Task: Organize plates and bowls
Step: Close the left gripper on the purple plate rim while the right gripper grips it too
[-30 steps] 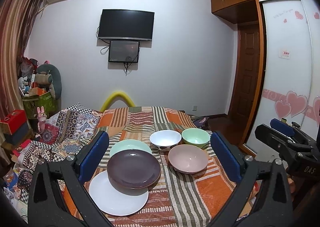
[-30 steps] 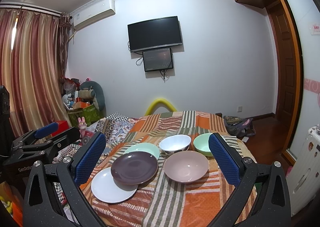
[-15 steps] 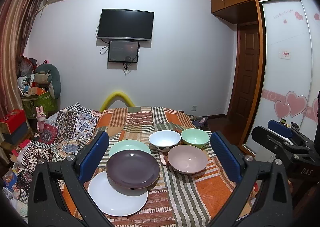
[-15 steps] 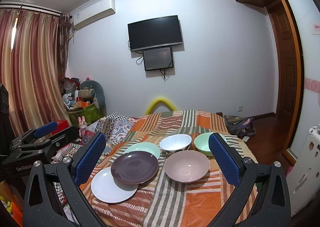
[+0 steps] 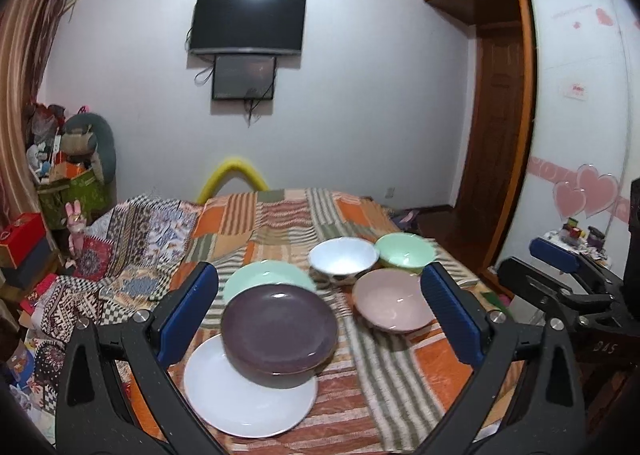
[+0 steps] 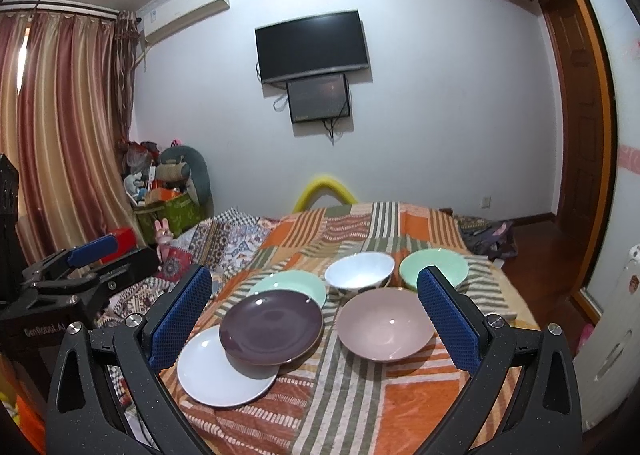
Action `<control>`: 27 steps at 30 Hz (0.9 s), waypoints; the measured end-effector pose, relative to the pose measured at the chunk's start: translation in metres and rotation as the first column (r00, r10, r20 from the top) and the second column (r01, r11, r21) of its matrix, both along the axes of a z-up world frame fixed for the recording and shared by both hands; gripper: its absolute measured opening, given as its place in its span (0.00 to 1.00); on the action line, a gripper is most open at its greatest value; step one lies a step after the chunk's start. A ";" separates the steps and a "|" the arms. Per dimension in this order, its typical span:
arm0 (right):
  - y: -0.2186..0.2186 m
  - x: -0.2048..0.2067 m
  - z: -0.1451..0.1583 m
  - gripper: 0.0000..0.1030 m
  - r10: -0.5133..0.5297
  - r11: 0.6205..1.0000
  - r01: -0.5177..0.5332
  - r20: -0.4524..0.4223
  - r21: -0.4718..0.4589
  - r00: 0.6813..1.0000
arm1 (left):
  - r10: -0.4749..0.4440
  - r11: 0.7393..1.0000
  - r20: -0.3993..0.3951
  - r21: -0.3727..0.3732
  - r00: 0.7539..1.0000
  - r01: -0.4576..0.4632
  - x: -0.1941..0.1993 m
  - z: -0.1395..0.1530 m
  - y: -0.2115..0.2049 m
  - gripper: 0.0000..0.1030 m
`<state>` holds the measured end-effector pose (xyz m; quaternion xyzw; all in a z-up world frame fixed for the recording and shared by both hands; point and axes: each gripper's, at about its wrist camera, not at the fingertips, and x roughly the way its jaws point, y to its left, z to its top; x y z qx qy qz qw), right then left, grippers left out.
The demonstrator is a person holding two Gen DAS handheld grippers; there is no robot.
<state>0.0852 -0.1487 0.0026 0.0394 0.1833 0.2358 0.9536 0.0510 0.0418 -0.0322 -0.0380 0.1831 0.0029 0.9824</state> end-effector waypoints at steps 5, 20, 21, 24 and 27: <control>0.017 0.023 -0.024 0.84 0.030 0.999 -0.033 -0.094 -0.033 0.995 | 0.051 0.999 -0.067 -0.016 0.996 -0.052 0.025 -0.020 0.042 0.94; 0.058 0.089 -0.100 0.51 0.061 0.992 -0.098 -0.373 -0.080 0.926 | 0.064 0.990 -0.376 -0.094 0.925 -0.107 0.122 -0.116 0.136 0.68; 0.060 0.093 -0.104 0.51 0.062 0.992 -0.101 -0.390 -0.079 0.919 | 0.062 0.990 -0.388 -0.094 0.920 -0.106 0.126 -0.123 0.138 0.67; 0.069 0.102 -0.120 0.46 0.063 0.988 -0.117 -0.429 -0.100 0.901 | 0.052 0.991 -0.429 -0.089 0.902 -0.100 0.143 -0.144 0.145 0.59; 0.077 0.112 -0.134 0.40 0.066 0.984 -0.136 -0.467 -0.118 0.882 | 0.038 0.989 -0.465 -0.108 0.885 -0.100 0.156 -0.162 0.147 0.53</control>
